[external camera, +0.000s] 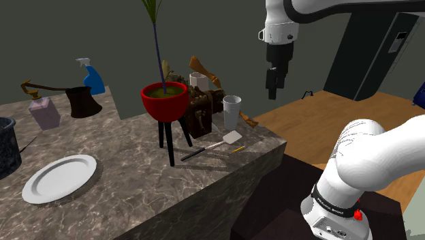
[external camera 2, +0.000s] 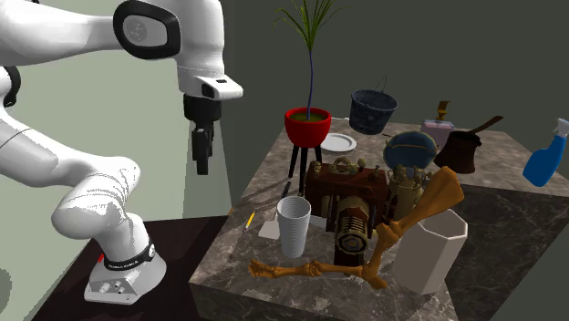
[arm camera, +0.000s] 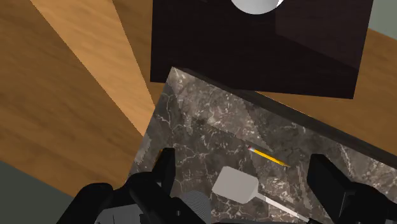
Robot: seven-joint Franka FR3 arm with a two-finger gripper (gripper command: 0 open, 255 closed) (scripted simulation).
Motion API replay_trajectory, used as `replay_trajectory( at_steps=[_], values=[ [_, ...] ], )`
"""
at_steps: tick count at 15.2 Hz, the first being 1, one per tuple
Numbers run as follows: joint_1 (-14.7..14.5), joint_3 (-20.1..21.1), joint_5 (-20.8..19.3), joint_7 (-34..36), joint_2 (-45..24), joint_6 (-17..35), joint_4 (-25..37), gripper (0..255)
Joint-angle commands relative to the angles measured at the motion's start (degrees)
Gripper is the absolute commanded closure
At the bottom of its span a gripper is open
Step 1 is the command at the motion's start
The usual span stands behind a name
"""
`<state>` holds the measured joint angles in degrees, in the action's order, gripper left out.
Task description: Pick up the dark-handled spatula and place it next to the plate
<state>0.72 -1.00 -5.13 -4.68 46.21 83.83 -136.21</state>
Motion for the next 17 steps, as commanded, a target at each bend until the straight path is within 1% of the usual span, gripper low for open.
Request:
replay_trajectory(
  at_steps=[1, 9, 13, 17],
  values=[
    [0.0, 0.0, 0.0, 0.0, 0.0, 0.0, 0.0, 0],
    [-7.1, -5.3, -1.4, -18.1, -9.5, 18.1, -5.1, 0],
    [-10.9, -7.4, -0.8, -27.3, -15.6, 26.6, -5.9, 0],
    [-14.8, -9.0, 0.7, -36.8, -22.1, 34.4, -5.9, 0]
  ],
)
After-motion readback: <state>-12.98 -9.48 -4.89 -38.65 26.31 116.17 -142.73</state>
